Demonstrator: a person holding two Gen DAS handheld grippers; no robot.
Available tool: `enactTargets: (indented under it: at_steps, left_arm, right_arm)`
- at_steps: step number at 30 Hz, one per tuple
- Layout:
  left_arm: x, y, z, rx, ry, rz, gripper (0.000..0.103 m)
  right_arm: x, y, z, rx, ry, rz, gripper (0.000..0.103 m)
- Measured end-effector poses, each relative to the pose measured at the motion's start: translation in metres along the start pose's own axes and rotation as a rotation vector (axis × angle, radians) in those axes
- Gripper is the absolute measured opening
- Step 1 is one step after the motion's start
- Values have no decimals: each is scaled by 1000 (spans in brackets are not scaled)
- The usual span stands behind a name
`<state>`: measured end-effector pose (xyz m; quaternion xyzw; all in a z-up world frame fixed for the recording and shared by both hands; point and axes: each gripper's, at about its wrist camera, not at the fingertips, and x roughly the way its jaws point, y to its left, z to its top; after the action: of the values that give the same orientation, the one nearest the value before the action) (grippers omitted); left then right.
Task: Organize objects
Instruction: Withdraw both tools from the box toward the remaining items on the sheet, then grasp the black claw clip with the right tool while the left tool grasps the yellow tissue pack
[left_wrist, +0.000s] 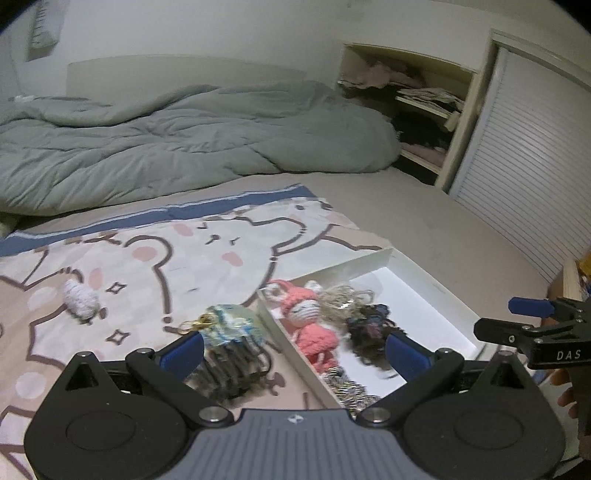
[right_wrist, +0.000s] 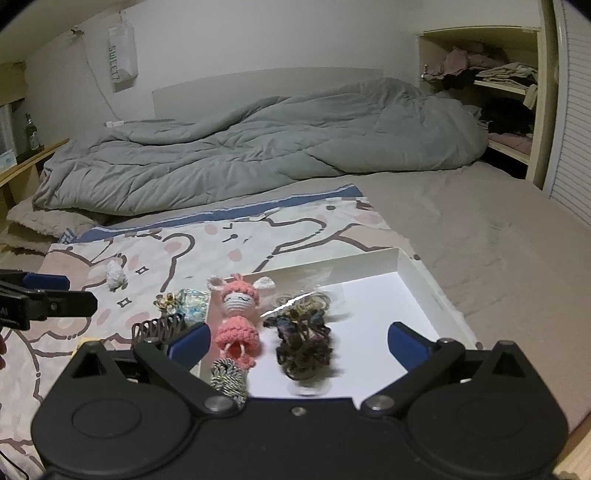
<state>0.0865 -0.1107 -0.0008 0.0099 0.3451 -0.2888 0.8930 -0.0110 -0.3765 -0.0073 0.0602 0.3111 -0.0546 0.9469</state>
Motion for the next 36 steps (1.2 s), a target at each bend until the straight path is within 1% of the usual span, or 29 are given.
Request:
enactTargets:
  at_steps: [7, 14, 21, 24, 27, 31, 36]
  left_arm:
    - [-15, 35, -2, -66, -15, 60, 103]
    - [-32, 71, -6, -132, -24, 127, 103]
    - [-40, 107, -13, -203, -13, 203, 103]
    - [-41, 120, -15, -234, -3, 226, 103]
    - [-42, 129, -16, -250, 1, 235, 103]
    - [-37, 140, -18, -269, 22, 254, 103]
    - [-19, 150, -21, -291, 88, 281, 103]
  right_arm:
    - [13, 18, 6, 10, 11, 48, 103]
    - [30, 46, 13, -22, 15, 91, 103]
    - [48, 78, 24, -70, 26, 134, 103]
    - [57, 91, 30, -88, 33, 146, 103]
    - [68, 103, 34, -96, 60, 176, 103]
    - [84, 119, 39, -138, 82, 185, 103]
    - [109, 139, 42, -166, 135, 235, 103]
